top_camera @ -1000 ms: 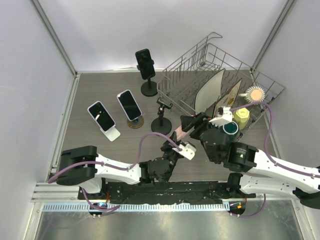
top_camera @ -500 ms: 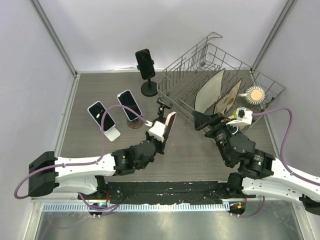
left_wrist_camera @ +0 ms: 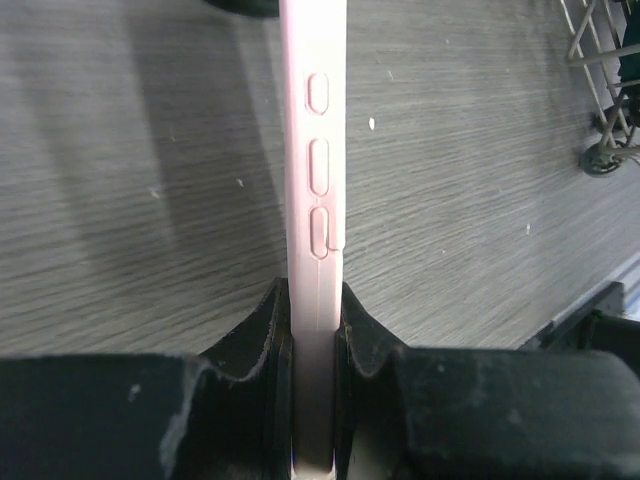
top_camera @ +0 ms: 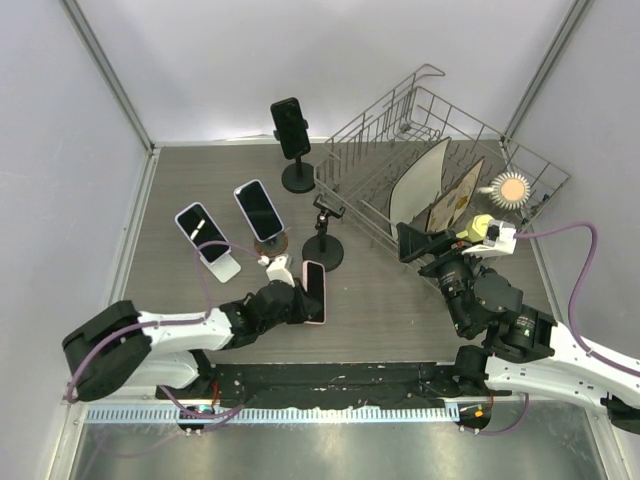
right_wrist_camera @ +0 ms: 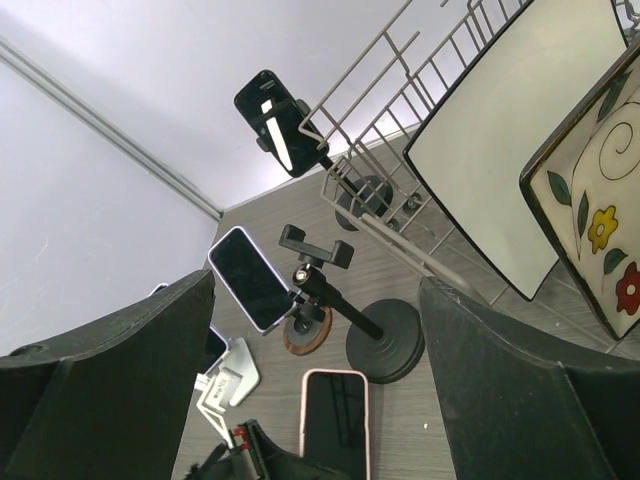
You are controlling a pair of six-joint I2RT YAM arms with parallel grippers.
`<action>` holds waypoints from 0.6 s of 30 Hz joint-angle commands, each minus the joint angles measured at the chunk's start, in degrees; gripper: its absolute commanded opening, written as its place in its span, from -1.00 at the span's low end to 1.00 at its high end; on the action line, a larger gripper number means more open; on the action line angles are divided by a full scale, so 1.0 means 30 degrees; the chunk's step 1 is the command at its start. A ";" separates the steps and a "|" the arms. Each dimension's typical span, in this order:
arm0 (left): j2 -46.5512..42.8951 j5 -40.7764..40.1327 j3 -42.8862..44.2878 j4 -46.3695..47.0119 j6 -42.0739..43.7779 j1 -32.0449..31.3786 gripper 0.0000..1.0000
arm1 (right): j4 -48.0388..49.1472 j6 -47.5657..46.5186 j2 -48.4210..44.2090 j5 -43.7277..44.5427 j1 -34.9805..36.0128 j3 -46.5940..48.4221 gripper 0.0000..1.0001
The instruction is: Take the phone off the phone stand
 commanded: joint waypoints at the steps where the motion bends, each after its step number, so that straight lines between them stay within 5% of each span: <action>1: 0.2369 0.1713 0.0376 0.6505 -0.3844 0.0056 -1.00 | 0.0871 -0.0349 0.0024 0.0187 0.0064 -0.0017 0.75; 8: 0.7263 0.2593 0.1574 1.1776 -0.6189 -0.0060 -1.00 | 0.0900 -0.0407 -0.0180 0.0069 0.0064 -0.0192 0.75; 18: 0.9937 0.1162 0.3071 1.2372 -0.7127 -0.1290 -0.98 | 0.0872 -0.0700 -0.0474 0.0186 0.0064 -0.0339 0.74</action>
